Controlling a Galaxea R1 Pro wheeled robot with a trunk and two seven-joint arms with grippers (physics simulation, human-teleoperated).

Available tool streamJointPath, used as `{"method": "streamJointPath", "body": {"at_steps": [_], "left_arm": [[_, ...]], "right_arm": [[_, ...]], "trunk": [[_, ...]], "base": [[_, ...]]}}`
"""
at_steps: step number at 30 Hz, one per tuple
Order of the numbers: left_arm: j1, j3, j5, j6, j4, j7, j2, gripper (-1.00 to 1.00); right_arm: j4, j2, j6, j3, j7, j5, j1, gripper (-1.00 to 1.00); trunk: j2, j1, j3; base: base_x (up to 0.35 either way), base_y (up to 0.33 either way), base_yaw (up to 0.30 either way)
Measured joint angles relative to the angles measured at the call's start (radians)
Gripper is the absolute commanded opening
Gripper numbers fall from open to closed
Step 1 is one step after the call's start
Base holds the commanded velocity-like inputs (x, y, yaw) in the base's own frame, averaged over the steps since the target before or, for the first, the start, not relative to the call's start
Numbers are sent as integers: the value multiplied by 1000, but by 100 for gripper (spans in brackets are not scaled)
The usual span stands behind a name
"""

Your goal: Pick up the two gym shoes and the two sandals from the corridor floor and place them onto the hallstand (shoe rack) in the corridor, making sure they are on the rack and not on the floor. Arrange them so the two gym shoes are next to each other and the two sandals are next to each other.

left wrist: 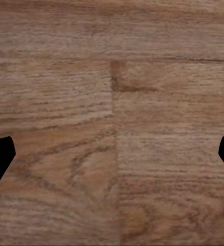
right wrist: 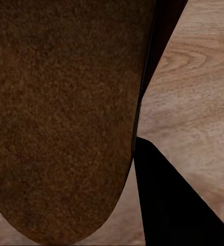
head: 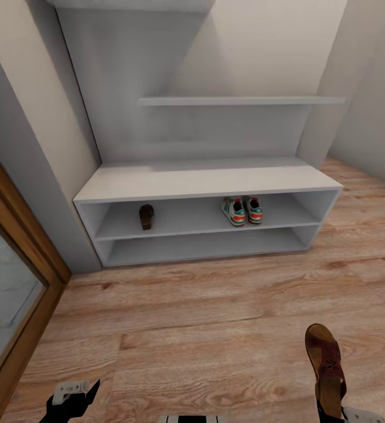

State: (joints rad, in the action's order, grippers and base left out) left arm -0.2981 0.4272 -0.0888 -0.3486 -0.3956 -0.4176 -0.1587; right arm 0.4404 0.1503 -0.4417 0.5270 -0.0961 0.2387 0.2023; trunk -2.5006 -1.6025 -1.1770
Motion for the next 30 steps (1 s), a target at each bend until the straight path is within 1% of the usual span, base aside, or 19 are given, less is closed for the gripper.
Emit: {"method": "streamJointPath", "body": {"at_steps": [4, 8, 25, 30], "left_arm": [[0, 0, 0, 0, 0, 0, 0, 100], [0, 0, 1, 1, -1, 1, 0, 100], [0, 0, 1, 2, -1, 1, 1, 100], [0, 0, 0, 2, 0, 0, 1, 100]], "right_arm": [[0, 0, 0, 0, 0, 0, 0, -100], [-1, 0, 0, 0, 0, 0, 1, -100], [-1, 0, 0, 0, 0, 0, 1, -100], [-1, 0, 0, 1, 0, 1, 0, -100]], "trunk": [[0, 0, 0], [0, 0, 0], [0, 1, 0], [0, 1, 0]], "base": [[-265, 211, 38], [-113, 93, 188], [-12, 10, 265], [0, 0, 35]]}}
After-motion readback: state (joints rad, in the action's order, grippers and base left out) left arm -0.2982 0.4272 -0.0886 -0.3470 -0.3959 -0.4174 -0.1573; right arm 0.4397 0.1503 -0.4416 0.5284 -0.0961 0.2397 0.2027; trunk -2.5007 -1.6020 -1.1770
